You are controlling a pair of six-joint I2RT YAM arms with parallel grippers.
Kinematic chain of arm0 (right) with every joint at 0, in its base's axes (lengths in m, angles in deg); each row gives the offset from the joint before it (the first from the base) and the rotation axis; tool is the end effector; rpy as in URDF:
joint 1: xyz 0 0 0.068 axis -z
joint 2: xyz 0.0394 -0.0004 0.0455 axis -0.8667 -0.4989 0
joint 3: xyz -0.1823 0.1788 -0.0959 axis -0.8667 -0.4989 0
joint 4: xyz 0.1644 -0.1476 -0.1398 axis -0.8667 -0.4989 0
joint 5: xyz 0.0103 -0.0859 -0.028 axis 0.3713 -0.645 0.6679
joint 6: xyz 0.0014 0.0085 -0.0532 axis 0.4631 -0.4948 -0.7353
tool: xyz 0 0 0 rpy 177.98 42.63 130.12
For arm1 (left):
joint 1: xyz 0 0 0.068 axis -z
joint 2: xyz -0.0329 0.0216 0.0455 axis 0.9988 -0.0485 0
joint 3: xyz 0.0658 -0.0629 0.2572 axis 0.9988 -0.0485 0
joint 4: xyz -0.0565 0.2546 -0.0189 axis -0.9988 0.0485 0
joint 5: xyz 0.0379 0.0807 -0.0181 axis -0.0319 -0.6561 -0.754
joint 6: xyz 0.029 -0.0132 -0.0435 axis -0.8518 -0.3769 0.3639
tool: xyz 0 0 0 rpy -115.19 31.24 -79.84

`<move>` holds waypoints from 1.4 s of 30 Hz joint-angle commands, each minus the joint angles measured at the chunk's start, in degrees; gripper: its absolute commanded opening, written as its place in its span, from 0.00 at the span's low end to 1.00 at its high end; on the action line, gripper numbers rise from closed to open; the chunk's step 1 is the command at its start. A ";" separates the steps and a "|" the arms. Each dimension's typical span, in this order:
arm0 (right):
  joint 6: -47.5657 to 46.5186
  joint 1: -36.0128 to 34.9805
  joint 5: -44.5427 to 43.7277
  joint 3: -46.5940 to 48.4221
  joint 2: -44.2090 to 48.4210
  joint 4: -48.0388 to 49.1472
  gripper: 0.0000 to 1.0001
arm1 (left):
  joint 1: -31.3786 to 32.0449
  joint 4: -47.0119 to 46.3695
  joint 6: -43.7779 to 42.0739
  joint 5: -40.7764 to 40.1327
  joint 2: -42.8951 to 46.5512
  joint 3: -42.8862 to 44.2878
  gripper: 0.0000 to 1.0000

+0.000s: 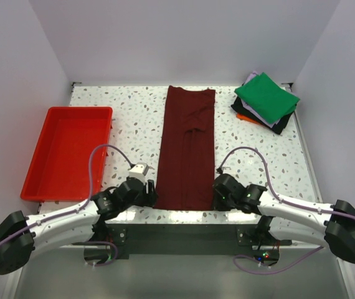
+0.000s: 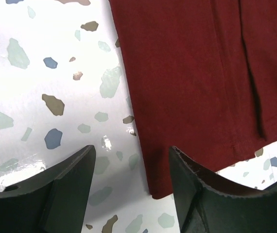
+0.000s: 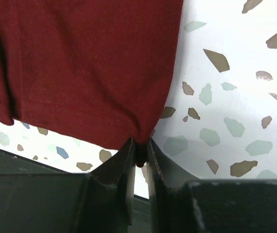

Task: Fold and stack the t-shirts
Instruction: Fold the tshirt

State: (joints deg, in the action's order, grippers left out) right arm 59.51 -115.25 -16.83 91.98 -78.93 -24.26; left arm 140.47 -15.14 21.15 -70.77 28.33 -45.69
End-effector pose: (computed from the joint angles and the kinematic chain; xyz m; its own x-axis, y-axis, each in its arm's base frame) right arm 0.1014 0.1372 0.1537 -0.9111 0.0557 -0.4083 -0.0898 0.9402 0.3286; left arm 0.1021 -0.1220 0.1441 -0.7490 -0.0666 -0.6592 0.2300 0.9069 -0.3530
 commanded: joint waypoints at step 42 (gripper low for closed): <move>0.62 -0.46 -1.11 -1.36 -1.53 3.66 0.04 | 3.52 -2.57 6.27 8.35 -0.51 -3.43 0.00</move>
State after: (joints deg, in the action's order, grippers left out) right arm 59.60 -115.32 -16.85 91.63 -80.52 -20.50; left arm 143.62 -15.70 27.21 -62.93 28.50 -47.59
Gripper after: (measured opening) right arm 0.070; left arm 0.046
